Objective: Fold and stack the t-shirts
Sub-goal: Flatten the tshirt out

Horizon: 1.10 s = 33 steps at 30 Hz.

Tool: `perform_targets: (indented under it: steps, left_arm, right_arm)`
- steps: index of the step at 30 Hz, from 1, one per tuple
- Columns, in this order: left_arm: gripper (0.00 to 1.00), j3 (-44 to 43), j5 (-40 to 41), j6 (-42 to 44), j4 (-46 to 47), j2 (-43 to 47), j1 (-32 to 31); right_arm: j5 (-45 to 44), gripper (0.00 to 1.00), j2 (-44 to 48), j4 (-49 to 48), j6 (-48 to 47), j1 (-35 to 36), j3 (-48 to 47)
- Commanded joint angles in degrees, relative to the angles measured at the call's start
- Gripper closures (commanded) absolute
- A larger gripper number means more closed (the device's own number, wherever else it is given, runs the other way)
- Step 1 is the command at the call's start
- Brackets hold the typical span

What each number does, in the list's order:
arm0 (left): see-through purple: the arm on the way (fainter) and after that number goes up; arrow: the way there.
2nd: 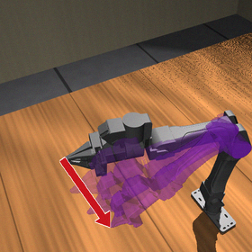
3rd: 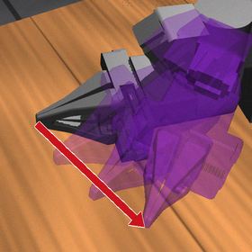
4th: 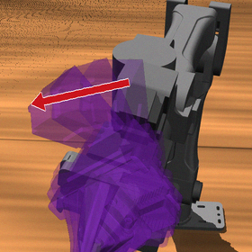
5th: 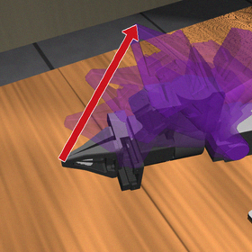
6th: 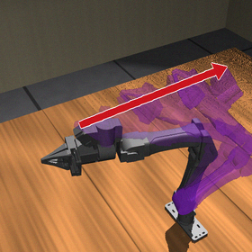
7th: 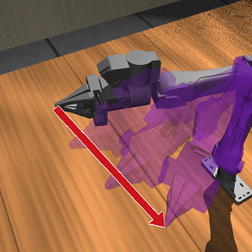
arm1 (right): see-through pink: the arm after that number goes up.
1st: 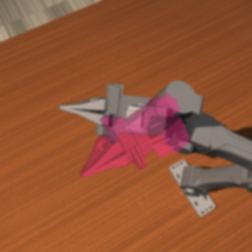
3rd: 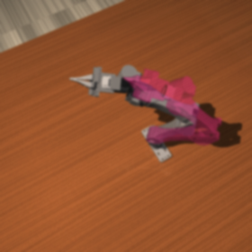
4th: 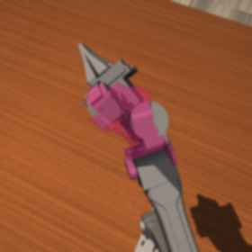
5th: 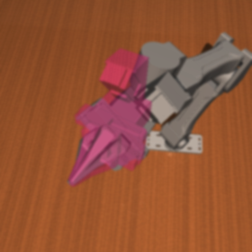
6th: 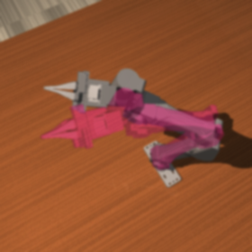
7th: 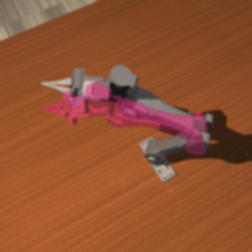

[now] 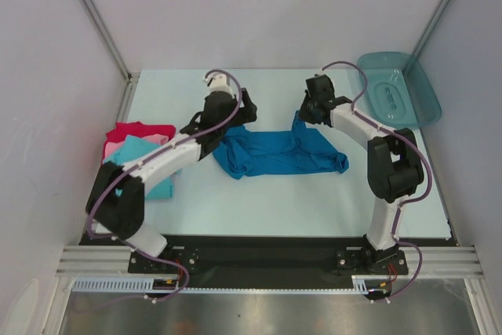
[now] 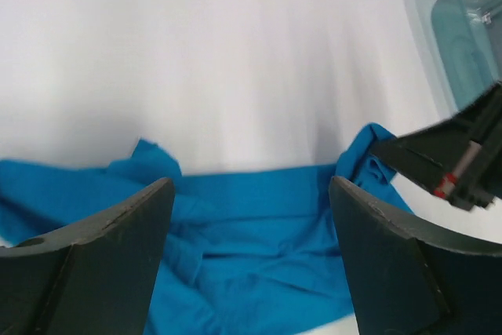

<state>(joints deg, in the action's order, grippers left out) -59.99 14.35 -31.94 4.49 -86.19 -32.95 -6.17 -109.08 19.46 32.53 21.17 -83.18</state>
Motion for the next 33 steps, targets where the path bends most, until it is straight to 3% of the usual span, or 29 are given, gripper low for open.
perform_targets:
  steps: [1,6,11,23,26,27,30,33]
  left_arm:
    - [0.14,-9.9,-1.2,4.6,-6.0,-7.9,0.1]
    - [0.19,-13.3,-2.0,3.8,-9.6,-16.9,0.2]
    - [0.19,-10.3,-1.5,2.6,-9.5,-19.0,0.0]
    - [0.20,-14.8,0.2,6.0,-17.1,-23.3,0.5]
    - [0.29,-14.4,0.7,5.8,-17.1,-23.7,0.5]
    - [0.41,-14.3,0.8,5.8,-17.1,-23.8,0.5]
    - [0.60,-14.4,1.2,5.8,-17.3,-23.8,0.5]
    - [0.67,-14.4,2.0,6.3,-17.6,-23.5,0.5]
  right_arm:
    - [2.1,1.00,0.7,-3.0,0.4,-1.7,1.4]
    - [4.1,1.00,0.9,-5.5,0.7,-3.7,4.2]
    - [5.6,1.00,0.7,-6.8,1.3,-4.7,5.3]
    - [7.7,1.00,0.1,-7.7,2.5,-4.7,5.9]
    - [7.7,1.00,0.4,-7.9,2.7,-4.8,6.4]
    - [7.8,1.00,0.4,-8.1,2.6,-4.8,6.6]
    - [7.8,1.00,0.4,-8.3,2.8,-4.8,6.7]
    - [7.9,1.00,0.4,-8.7,3.0,-4.8,6.9]
